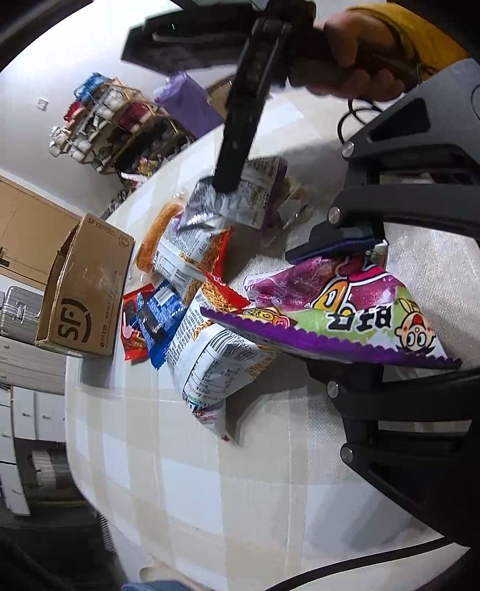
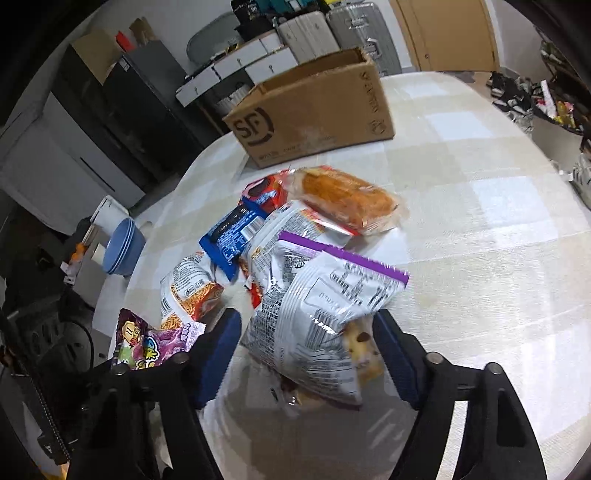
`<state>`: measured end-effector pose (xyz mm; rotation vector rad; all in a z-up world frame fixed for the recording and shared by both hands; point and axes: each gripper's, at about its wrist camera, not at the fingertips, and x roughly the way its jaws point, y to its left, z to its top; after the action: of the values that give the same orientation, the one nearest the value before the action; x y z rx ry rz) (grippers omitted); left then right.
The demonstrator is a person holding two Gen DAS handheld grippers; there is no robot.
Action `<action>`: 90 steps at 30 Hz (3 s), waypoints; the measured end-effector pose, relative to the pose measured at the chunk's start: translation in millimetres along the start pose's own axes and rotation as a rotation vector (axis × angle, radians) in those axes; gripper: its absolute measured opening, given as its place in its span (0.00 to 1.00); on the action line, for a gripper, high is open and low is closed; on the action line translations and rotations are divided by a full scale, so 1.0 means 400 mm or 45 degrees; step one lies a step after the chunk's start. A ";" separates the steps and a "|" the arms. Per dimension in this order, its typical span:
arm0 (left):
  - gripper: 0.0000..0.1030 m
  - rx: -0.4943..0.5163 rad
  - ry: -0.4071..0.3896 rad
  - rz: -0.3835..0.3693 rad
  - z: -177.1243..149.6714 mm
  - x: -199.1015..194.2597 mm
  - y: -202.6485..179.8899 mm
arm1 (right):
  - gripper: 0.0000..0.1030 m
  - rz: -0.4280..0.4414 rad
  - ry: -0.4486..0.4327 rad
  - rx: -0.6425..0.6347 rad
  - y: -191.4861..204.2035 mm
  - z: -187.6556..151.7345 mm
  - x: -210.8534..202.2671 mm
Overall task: Organize snacks
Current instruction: 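Grasp the pink candy bag with the left tool while the right tool grasps a white chip bag, then lift both bags and carry them toward the cardboard box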
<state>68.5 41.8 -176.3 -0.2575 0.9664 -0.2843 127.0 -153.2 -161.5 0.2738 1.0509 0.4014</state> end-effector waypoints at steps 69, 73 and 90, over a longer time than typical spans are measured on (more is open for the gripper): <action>0.38 0.079 -0.194 0.021 0.106 -0.225 -0.061 | 0.43 0.195 -0.238 -0.079 0.013 -0.048 -0.144; 0.38 0.076 -0.193 0.038 0.116 -0.223 -0.068 | 0.43 0.196 -0.260 -0.099 0.024 -0.043 -0.165; 0.38 0.175 -0.301 0.035 0.322 -0.295 -0.122 | 0.43 0.210 -0.437 -0.257 0.115 0.118 -0.321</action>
<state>106.7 49.0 0.7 -0.1481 0.7134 -0.2866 104.0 -170.6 -19.9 0.2387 0.6477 0.5827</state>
